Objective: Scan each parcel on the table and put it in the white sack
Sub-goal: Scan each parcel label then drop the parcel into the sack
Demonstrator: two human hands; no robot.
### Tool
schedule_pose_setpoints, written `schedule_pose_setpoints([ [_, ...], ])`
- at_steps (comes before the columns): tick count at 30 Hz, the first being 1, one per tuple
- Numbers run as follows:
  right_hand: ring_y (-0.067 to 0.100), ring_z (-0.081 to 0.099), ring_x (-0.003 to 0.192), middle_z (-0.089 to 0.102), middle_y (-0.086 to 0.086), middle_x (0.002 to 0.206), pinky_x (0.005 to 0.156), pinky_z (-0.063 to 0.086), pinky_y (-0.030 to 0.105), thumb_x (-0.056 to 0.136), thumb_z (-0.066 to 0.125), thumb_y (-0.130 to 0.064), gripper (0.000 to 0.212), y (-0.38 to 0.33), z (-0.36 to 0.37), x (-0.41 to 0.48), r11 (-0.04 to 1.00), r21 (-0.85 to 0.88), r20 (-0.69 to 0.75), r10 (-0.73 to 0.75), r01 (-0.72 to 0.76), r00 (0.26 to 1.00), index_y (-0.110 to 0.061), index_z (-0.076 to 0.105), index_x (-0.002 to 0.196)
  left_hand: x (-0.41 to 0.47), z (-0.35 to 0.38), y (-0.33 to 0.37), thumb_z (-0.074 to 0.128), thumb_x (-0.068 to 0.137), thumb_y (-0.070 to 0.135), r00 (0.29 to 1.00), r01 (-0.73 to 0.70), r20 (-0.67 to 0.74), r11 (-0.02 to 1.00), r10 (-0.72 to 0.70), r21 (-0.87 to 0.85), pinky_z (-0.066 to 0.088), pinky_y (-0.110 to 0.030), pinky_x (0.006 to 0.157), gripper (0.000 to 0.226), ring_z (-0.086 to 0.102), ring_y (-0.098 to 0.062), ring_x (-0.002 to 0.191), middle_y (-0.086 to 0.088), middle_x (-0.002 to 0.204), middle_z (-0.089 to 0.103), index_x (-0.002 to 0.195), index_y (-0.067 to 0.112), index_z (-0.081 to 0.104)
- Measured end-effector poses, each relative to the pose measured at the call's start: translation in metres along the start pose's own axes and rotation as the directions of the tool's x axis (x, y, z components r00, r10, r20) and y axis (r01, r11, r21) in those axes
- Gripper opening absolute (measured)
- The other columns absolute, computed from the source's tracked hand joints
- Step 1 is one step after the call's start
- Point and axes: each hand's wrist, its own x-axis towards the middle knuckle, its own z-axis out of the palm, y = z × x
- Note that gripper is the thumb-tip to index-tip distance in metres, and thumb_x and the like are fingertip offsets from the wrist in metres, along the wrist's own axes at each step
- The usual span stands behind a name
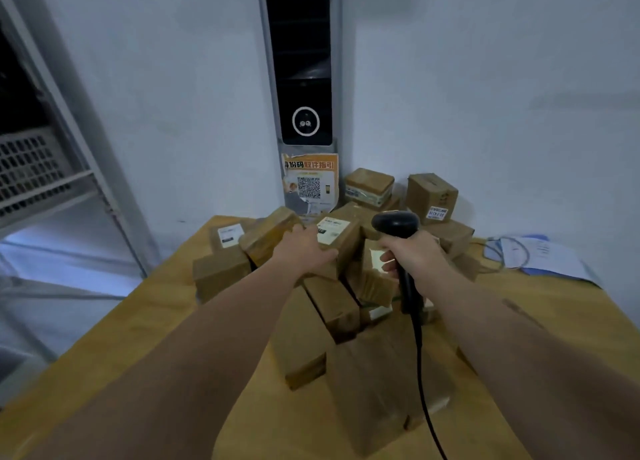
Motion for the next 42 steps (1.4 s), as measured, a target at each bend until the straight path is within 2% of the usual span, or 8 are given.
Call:
schedule_pose_setpoints([
  [6, 0.021, 0.058, 0.059, 0.06, 0.01, 0.067, 0.057, 0.048, 0.033, 0.085, 0.067, -0.011, 0.016, -0.001, 0.033, 0.106, 0.988, 0.08, 0.021, 0.133, -0.134, 0.991, 0.0, 0.066, 0.096, 0.111, 0.031, -0.004, 0.052, 0.077, 0.077, 0.981, 0.047, 0.179, 0.987, -0.075, 0.155, 0.029, -0.05, 0.109, 0.105, 0.018, -0.039, 0.141, -0.019, 0.155, 0.016, 0.154, 0.022, 0.007],
  [13, 0.022, 0.058, 0.066, 0.059, 0.013, 0.077, 0.057, 0.051, 0.03, 0.089, 0.065, -0.012, 0.025, 0.008, 0.056, 0.16, 0.96, 0.136, 0.054, 0.24, -0.246, 0.969, 0.002, 0.062, 0.11, 0.168, 0.055, -0.003, 0.061, 0.065, 0.08, 0.922, 0.102, 0.356, 0.983, -0.152, 0.154, 0.03, -0.05, 0.108, 0.118, 0.018, -0.038, 0.141, -0.018, 0.155, 0.013, 0.153, 0.031, -0.002],
  [20, 0.027, 0.064, 0.08, 0.063, 0.02, 0.098, 0.066, 0.057, 0.032, 0.087, 0.071, -0.019, 0.031, 0.013, 0.045, 0.154, 0.941, 0.226, 0.083, 0.237, -0.25, 0.968, -0.001, 0.061, 0.11, 0.144, 0.039, 0.0, 0.057, 0.07, 0.076, 0.985, 0.103, 0.135, 0.993, -0.11, 0.06, 0.027, -0.05, 0.105, 0.108, 0.023, -0.041, 0.136, -0.018, 0.151, 0.019, 0.152, 0.03, 0.005],
  [25, 0.031, 0.067, 0.093, 0.068, 0.011, 0.101, 0.085, 0.056, 0.044, 0.08, 0.079, -0.032, 0.033, 0.006, 0.024, 0.106, 0.912, 0.373, 0.111, 0.136, -0.168, 0.984, -0.012, 0.065, 0.103, 0.085, 0.004, 0.014, 0.059, 0.069, 0.075, 0.991, 0.114, -0.05, 0.976, -0.125, -0.183, 0.026, -0.05, 0.107, 0.108, 0.023, -0.039, 0.136, -0.018, 0.149, 0.021, 0.15, 0.033, 0.002],
  [32, 0.026, 0.066, 0.104, 0.072, 0.003, 0.109, 0.094, 0.052, 0.051, 0.068, 0.084, -0.044, 0.058, -0.042, -0.005, -0.008, 0.876, 0.477, 0.097, -0.136, 0.074, 0.986, -0.019, 0.066, 0.117, -0.037, -0.057, 0.059, 0.064, 0.068, 0.075, 0.964, -0.016, -0.25, 0.919, -0.09, -0.395, 0.024, -0.049, 0.11, 0.117, 0.021, -0.034, 0.137, -0.014, 0.147, 0.019, 0.152, 0.028, -0.004],
  [36, 0.021, 0.068, 0.105, 0.072, 0.0, 0.112, 0.093, 0.054, 0.047, 0.072, 0.083, -0.033, 0.056, -0.055, -0.031, -0.05, 0.831, 0.519, 0.108, -0.296, 0.2, 0.949, -0.021, 0.063, 0.123, -0.08, -0.083, 0.074, 0.069, 0.074, 0.061, 0.91, -0.191, -0.414, 0.876, -0.01, -0.442, 0.026, -0.048, 0.114, 0.101, 0.022, -0.028, 0.136, -0.01, 0.143, 0.025, 0.151, 0.023, 0.015],
  [39, 0.02, 0.07, 0.101, 0.074, 0.001, 0.108, 0.091, 0.055, 0.045, 0.069, 0.083, -0.032, 0.057, -0.052, -0.047, -0.068, 0.81, 0.552, 0.109, -0.307, 0.199, 0.946, -0.021, 0.063, 0.121, -0.109, -0.095, 0.076, 0.059, 0.091, 0.046, 0.921, -0.29, -0.389, 0.68, 0.008, -0.673, 0.049, -0.034, 0.097, 0.058, 0.042, -0.018, 0.126, -0.004, 0.138, 0.037, 0.141, 0.026, 0.039],
  [42, 0.02, 0.072, 0.098, 0.075, 0.003, 0.104, 0.082, 0.056, 0.036, 0.08, 0.075, -0.023, 0.04, -0.046, -0.061, -0.077, 0.788, 0.584, 0.11, -0.311, 0.191, 0.944, -0.017, 0.064, 0.118, -0.122, -0.107, 0.065, 0.053, 0.097, 0.036, 0.986, -0.166, -0.14, 0.371, 0.095, -0.914, 0.053, -0.018, 0.063, 0.043, 0.059, -0.006, 0.099, 0.002, 0.127, 0.057, 0.137, 0.034, 0.039],
])
